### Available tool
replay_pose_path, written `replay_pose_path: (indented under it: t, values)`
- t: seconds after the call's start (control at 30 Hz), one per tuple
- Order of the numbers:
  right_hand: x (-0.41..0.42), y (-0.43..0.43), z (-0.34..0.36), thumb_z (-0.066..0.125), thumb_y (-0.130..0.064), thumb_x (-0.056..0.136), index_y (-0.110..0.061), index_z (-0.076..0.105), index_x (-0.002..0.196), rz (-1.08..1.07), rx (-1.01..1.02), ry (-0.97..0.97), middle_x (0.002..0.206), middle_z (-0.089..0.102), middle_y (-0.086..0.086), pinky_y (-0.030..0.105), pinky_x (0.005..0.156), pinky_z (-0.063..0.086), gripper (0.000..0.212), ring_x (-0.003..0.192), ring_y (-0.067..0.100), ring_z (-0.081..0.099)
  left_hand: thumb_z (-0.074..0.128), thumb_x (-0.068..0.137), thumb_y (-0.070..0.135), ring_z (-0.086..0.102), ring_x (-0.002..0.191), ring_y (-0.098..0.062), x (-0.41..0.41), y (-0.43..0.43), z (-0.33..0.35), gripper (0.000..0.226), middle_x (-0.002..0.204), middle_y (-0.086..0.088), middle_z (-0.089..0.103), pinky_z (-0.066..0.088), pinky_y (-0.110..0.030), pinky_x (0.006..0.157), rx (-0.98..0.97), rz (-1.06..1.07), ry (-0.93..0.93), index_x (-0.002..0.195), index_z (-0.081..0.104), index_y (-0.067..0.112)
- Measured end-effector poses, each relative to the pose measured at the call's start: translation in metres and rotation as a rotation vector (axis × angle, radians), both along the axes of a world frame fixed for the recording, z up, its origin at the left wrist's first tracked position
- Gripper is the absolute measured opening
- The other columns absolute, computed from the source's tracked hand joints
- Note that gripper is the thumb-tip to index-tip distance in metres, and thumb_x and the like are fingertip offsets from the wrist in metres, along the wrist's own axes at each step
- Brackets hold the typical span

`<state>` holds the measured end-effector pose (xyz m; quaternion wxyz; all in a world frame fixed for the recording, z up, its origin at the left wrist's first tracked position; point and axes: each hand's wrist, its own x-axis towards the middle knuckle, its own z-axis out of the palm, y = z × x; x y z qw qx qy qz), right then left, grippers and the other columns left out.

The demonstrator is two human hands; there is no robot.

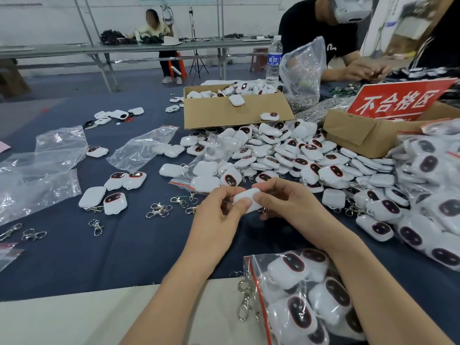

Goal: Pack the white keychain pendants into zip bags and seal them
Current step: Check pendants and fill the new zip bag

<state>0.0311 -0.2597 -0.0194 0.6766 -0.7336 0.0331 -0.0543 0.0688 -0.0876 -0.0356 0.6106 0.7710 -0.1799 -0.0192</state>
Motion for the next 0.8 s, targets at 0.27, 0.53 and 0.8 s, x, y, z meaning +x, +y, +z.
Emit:
replay_pose_path:
  t: [0.27,0.53,0.8]
  values:
    - [0.004,0.005,-0.007,0.079,-0.018,0.086,-0.027,0.078,0.079,-0.009,-0.041,-0.019,0.077,0.073,-0.005,0.022,0.074,0.059,0.011,0.077,0.006,0.069,0.071,0.093,0.023,0.066,0.082,-0.013,0.002,-0.003,-0.002,0.005,0.087,0.007,0.071,0.049,-0.018,0.073,0.033,0.057,0.016,0.092,0.07,0.028]
    - [0.005,0.008,-0.006,0.079,-0.024,0.084,-0.032,0.08,0.081,-0.017,-0.045,-0.002,0.074,0.072,-0.009,0.022,0.078,0.06,0.009,0.075,0.003,0.069,0.069,0.094,0.023,0.064,0.077,-0.007,-0.001,-0.004,-0.003,0.009,0.083,0.008,0.069,0.046,-0.012,0.069,0.037,0.108,-0.01,0.088,0.067,0.03]
    - [0.006,0.011,-0.001,0.073,-0.012,0.09,-0.037,0.081,0.087,0.011,-0.005,-0.059,0.089,0.075,-0.003,0.02,0.071,0.058,0.027,0.081,0.006,0.07,0.066,0.097,0.024,0.069,0.09,-0.019,0.0,-0.003,0.0,0.006,0.092,0.003,0.072,0.055,-0.04,0.089,-0.047,0.098,0.022,0.095,0.064,0.029]
